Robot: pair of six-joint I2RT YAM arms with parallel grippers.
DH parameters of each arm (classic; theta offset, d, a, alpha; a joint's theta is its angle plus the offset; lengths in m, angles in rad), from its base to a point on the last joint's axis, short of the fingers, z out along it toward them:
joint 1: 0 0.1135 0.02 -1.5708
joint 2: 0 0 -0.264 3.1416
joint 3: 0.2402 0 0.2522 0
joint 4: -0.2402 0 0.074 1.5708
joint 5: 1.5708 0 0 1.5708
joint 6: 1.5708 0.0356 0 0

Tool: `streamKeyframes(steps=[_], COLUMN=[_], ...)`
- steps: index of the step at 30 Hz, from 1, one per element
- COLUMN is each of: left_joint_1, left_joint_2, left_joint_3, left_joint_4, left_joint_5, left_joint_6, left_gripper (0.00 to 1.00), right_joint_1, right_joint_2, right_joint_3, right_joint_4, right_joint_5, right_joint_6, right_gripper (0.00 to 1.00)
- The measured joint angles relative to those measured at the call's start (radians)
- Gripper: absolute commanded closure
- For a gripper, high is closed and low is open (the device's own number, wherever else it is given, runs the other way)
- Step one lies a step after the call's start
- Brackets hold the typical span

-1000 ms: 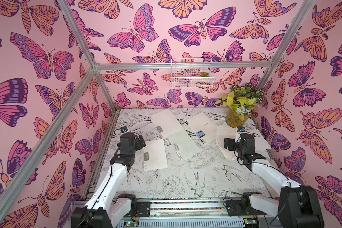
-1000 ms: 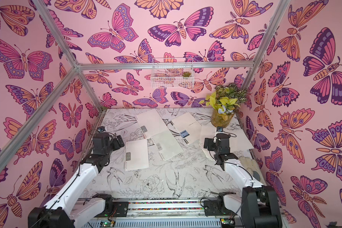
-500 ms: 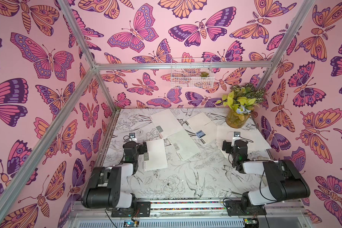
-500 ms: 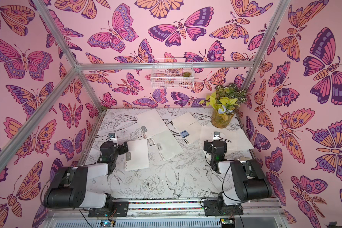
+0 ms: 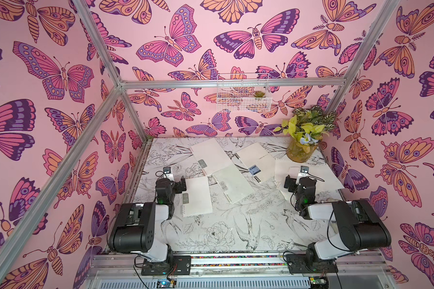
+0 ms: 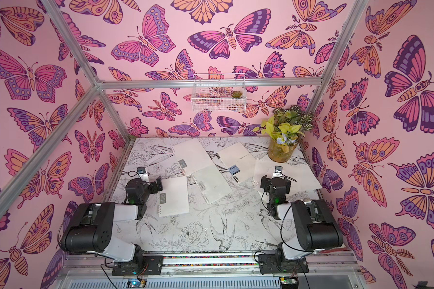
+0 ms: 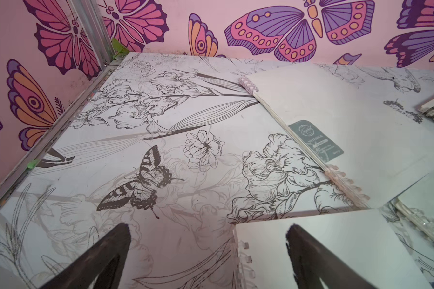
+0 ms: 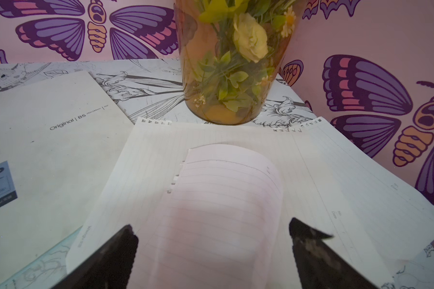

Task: Tear off pages from different notebooks
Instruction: Reset both arms

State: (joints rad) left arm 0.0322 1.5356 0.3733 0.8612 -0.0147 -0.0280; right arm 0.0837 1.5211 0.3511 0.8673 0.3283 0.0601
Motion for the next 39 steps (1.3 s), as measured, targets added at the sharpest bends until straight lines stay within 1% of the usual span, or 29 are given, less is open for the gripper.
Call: streamKeyframes(steps=[15, 17, 18, 20, 21, 22, 23, 24, 25, 26, 27, 28, 30, 33, 39], left_joint_1=[-0.001, -0.004, -0.007, -0.015, -0.021, -0.024, -0.024, -0.024, -0.025, -0.025, -0.026, -0.026, -0.026, -0.026, -0.026], left_joint_2=[0.0, -0.023, -0.058, -0.148, -0.183, -0.192, -0.179, -0.138, -0.078, -0.035, -0.005, 0.012, 0.019, 0.013, 0.013], left_joint_3=[0.0, -0.002, -0.004, -0.005, -0.005, -0.01, -0.017, -0.027, -0.031, -0.03, -0.024, -0.024, -0.022, -0.009, -0.007], left_joint_4=[0.005, -0.01, -0.039, -0.087, -0.08, -0.052, -0.015, 0.038, 0.076, 0.073, 0.02, 0.006, 0.002, 0.007, 0.024], left_joint_5=[0.0, 0.007, 0.01, 0.012, 0.006, -0.008, -0.022, -0.038, -0.055, -0.061, -0.06, -0.058, -0.055, -0.053, -0.053], left_joint_6=[0.003, 0.011, 0.014, 0.021, 0.021, 0.018, 0.014, 0.01, 0.01, 0.01, 0.01, 0.013, 0.013, 0.013, 0.013], left_gripper=[0.0, 0.0, 0.0, 0.0, 0.0, 0.0, 0.01, 0.01, 0.01, 0.01, 0.01, 0.01, 0.01, 0.0, 0.01], right_joint_1=[-0.002, -0.002, -0.001, 0.003, 0.003, 0.003, 0.002, -0.003, -0.009, -0.013, -0.016, -0.018, -0.02, -0.024, -0.024], right_joint_2=[-0.003, -0.01, -0.026, -0.105, -0.163, -0.212, -0.232, -0.229, -0.188, -0.133, -0.066, -0.024, 0.0, 0.008, -0.004], right_joint_3=[0.002, 0.002, 0.0, -0.001, -0.001, 0.0, 0.002, 0.005, 0.007, 0.011, 0.016, 0.016, 0.008, 0.004, 0.007], right_joint_4=[-0.003, -0.004, -0.008, -0.064, -0.093, -0.1, -0.096, -0.07, -0.021, 0.022, 0.043, 0.014, -0.023, 0.008, 0.003], right_joint_5=[0.002, 0.002, 0.001, 0.001, 0.003, 0.005, 0.009, 0.012, 0.012, 0.011, 0.009, 0.004, 0.002, 0.002, 0.002], right_joint_6=[0.003, 0.002, -0.002, -0.008, -0.008, -0.006, -0.003, 0.004, 0.007, 0.008, 0.008, 0.011, 0.02, 0.022, 0.023], right_gripper=[0.01, 0.01, 0.01, 0.01, 0.01, 0.01, 0.01, 0.01, 0.01, 0.01, 0.01, 0.01, 0.01, 0.01, 0.01])
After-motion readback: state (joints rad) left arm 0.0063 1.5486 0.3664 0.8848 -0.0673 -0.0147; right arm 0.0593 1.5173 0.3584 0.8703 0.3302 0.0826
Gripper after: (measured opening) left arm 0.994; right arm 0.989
